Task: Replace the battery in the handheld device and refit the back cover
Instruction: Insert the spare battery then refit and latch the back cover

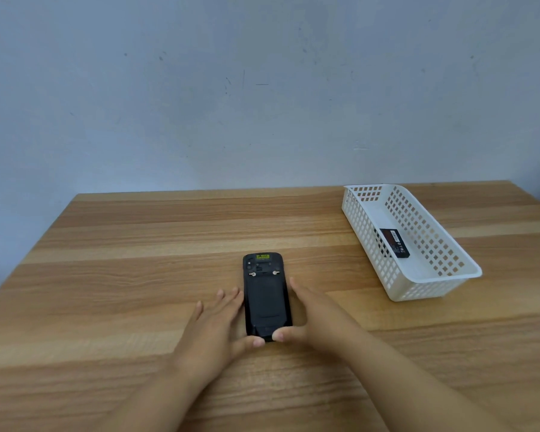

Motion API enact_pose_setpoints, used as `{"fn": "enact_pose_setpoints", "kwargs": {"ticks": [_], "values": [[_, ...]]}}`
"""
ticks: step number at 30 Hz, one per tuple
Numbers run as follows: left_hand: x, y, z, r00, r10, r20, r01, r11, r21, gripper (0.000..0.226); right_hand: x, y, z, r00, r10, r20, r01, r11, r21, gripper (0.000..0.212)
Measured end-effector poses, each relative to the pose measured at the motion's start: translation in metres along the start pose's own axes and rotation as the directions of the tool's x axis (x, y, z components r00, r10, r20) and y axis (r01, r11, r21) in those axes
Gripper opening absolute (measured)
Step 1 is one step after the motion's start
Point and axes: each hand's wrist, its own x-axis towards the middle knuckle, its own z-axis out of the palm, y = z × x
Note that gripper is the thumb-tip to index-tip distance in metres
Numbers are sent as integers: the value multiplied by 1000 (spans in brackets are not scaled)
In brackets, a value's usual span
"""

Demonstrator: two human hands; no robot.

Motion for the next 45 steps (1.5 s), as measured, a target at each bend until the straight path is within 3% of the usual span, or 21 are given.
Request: {"fn": "enact_pose_setpoints", "kwargs": {"ticks": [14, 16, 21, 36, 45], "values": [[-19, 9, 15, 991, -4, -136, 22, 991, 129, 118, -15, 26, 33, 996, -13, -87, -10, 967, -255, 70], [-19, 9, 15, 989, -4, -146, 25, 990, 136, 117, -15, 26, 34, 995, -14, -98, -14, 961, -276, 73], [-18, 8, 16, 992, -15, -125, 33, 989, 145, 117, -16, 24, 35, 992, -21, -127, -17, 958, -286, 106], [-18, 8, 16, 995, -26, -95, 41, 987, 158, 118, -14, 26, 37, 994, -13, -107, -18, 958, -287, 118], [-18, 8, 16, 994, -31, -105, 46, 989, 137, 115, -15, 24, 35, 995, -11, -103, -17, 961, -274, 114]]}}
